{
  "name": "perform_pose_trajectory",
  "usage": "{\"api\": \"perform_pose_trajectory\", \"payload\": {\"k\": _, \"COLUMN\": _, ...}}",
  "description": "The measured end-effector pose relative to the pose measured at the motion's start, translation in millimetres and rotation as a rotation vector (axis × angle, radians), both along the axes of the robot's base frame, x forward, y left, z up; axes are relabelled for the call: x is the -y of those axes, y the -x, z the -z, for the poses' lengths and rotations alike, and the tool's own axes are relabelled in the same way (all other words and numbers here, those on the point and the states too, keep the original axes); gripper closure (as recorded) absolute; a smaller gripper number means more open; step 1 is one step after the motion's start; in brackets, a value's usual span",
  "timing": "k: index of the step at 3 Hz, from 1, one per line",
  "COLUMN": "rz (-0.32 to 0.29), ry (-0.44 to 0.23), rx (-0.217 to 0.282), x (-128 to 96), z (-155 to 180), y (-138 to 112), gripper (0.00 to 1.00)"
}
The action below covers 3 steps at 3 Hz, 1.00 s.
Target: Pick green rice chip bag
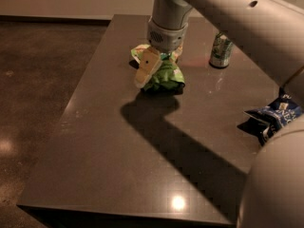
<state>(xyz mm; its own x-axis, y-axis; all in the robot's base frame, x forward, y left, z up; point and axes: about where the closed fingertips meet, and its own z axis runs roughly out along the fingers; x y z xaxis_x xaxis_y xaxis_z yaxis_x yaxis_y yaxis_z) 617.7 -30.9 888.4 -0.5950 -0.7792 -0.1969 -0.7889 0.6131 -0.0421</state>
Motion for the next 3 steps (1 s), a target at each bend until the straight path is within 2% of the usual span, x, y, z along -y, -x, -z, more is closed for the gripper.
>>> {"api": "perform_pose_trajectory", "payload": {"k": 2, "rz": 0.058, "ry": 0.037, "rx": -0.01, "x": 1, "z": 20, "y": -19, "gripper": 0.0}}
{"api": "perform_pose_trajectory", "payload": {"k": 3, "rz": 0.079, "ry": 0.045, "rx": -0.007, "x": 2, "z": 24, "y": -24, "gripper": 0.14}}
